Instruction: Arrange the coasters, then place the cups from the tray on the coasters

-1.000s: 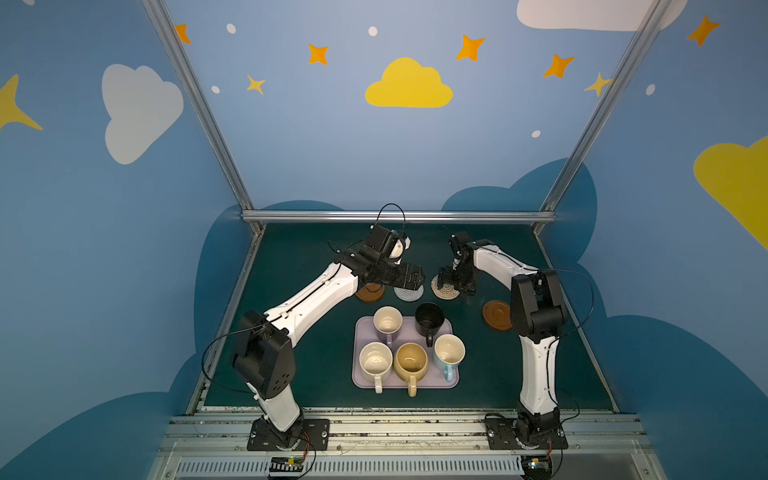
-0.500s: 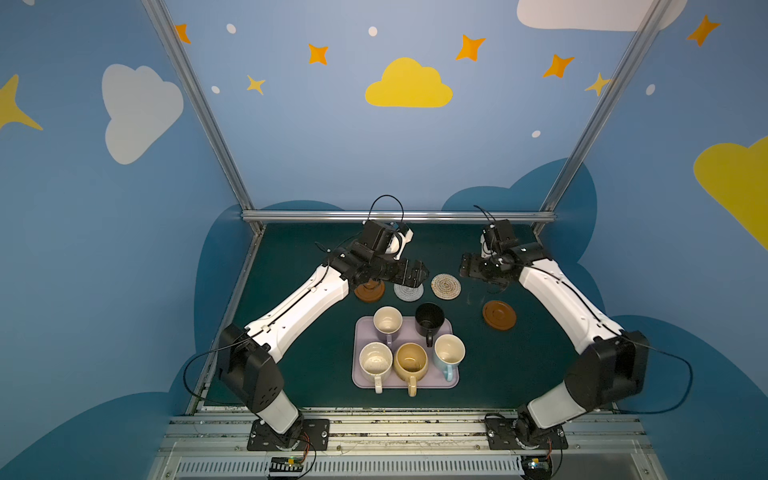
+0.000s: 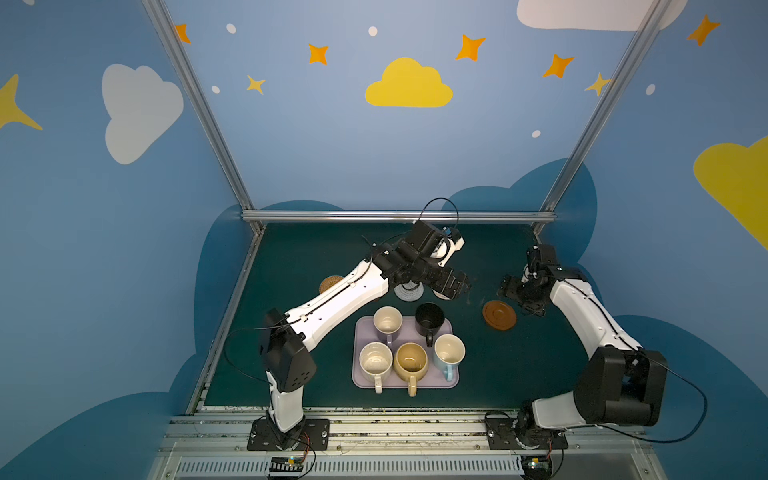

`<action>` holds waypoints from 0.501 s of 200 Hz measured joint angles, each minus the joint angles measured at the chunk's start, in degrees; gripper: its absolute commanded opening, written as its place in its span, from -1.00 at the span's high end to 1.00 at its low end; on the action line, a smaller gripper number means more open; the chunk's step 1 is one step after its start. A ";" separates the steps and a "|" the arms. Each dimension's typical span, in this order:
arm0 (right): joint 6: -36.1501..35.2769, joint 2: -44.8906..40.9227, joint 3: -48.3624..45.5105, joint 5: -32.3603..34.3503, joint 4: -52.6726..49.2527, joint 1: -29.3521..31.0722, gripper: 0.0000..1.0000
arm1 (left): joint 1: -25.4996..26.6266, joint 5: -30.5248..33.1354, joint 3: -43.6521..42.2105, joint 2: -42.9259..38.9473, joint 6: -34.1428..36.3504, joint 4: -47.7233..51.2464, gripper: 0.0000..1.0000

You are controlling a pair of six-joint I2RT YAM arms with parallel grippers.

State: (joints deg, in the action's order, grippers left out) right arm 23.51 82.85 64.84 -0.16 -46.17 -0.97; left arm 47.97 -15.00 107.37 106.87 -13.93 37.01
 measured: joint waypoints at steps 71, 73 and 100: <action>-1.66 5.51 -1.55 -1.03 0.15 -3.82 -0.92 | 2.36 -1.97 -3.23 1.14 -2.93 -5.25 -0.99; -1.68 5.75 -1.55 -1.07 0.15 -3.85 -0.91 | 2.36 -1.97 -3.34 1.14 -3.02 -5.38 -0.99; -1.81 8.09 -1.79 -1.68 0.85 -4.31 -0.81 | 2.34 -1.97 -5.53 1.14 -4.00 -6.95 -0.99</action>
State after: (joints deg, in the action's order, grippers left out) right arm 21.69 90.94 63.05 -1.85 -45.32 -5.28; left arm 50.30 -16.97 101.84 108.01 -17.93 30.06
